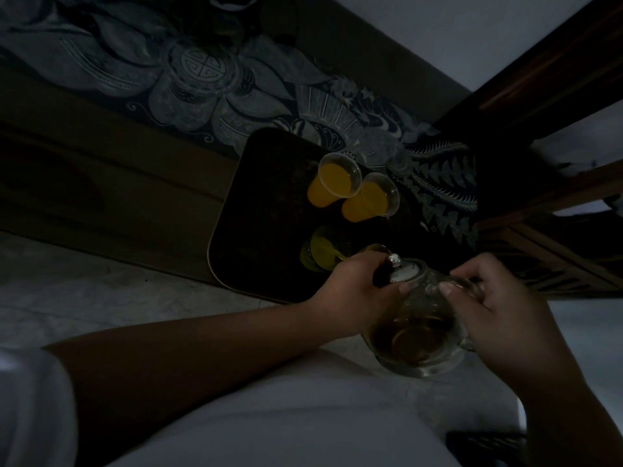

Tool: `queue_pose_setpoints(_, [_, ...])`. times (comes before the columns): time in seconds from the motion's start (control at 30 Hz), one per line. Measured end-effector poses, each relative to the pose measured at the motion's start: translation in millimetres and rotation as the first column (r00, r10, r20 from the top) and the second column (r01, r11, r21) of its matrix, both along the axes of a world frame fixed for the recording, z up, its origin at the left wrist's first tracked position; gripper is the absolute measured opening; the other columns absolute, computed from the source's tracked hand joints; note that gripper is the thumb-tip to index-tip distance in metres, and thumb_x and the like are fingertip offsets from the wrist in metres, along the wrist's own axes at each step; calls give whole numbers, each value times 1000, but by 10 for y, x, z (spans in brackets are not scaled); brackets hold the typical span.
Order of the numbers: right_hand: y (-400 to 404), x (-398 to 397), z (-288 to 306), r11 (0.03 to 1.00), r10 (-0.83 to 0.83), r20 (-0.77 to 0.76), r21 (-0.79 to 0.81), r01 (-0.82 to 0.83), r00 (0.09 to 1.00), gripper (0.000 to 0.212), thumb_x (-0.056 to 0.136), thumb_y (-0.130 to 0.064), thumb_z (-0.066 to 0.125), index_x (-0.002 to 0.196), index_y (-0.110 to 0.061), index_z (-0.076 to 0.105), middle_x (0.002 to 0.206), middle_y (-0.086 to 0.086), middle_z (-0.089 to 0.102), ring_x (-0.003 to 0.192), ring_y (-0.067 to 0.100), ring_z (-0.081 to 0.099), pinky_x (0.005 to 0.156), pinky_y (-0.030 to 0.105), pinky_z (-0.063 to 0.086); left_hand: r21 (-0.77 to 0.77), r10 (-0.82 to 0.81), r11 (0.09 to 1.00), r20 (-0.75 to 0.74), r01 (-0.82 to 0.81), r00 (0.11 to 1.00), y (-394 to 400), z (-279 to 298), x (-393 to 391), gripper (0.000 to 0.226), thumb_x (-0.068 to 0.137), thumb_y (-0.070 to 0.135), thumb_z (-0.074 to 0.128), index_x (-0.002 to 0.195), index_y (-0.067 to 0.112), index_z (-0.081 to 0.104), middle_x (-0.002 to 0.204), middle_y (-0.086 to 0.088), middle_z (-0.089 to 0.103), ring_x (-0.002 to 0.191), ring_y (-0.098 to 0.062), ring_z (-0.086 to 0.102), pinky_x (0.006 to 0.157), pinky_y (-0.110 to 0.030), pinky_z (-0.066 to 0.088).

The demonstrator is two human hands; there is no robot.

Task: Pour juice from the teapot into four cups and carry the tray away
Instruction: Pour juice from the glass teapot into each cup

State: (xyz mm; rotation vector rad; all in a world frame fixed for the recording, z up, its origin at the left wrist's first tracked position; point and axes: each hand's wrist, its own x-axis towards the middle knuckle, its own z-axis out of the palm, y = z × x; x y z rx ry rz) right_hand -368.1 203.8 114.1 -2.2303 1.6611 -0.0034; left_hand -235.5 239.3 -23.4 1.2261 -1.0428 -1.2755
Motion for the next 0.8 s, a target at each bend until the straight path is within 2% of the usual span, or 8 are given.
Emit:
queue_pose_setpoints(0.1, [2,9,4,1000,1,3,6,-1,1000,7,89,-28,61,87,-28,55,73,-6,65,69,9,61,58,33,46,4,3,1000,8,-3,1000,-9,-19,-8,18,90,28,65,99,12,63,91,-4,65,85,-19,63,75,-40,55])
queue_pose_setpoints(0.23, [11,25,22,1000,-6,14,12,5,1000,7,89,-27,61,86,-28,55,73,-6,65,69,9,61,57,31,44,-11,15,1000,18,-15,1000,-5,-5,-8,11,91,27,64,93,16,62,85,3,62,78,-9,59,69,-28,49])
queue_pose_setpoints(0.33, [8,31,46,1000,0,-8,8,1,1000,6,89,-30,60,87,-29,55,74,-6,65,69,10,61,57,33,45,-4,15,1000,15,-15,1000,-8,3,-10,16,91,26,64,98,13,63,90,-2,66,83,-14,62,73,-35,54])
queue_pose_setpoints(0.6, [0,71,101,1000,22,-46,-11,-22,999,6,87,-32,61,87,-29,55,71,-7,64,67,10,60,60,36,48,-10,29,1000,-13,-29,1000,1,-1,-18,19,90,29,62,102,13,64,95,-3,68,88,-16,65,76,-38,56])
queue_pose_setpoints(0.8, [2,75,118,1000,25,-47,-6,-25,999,6,88,-32,60,86,-31,55,71,-8,64,68,9,61,57,33,46,-19,23,1000,-23,-23,999,13,14,-13,16,91,26,62,100,13,64,91,-1,67,82,-12,63,71,-30,52])
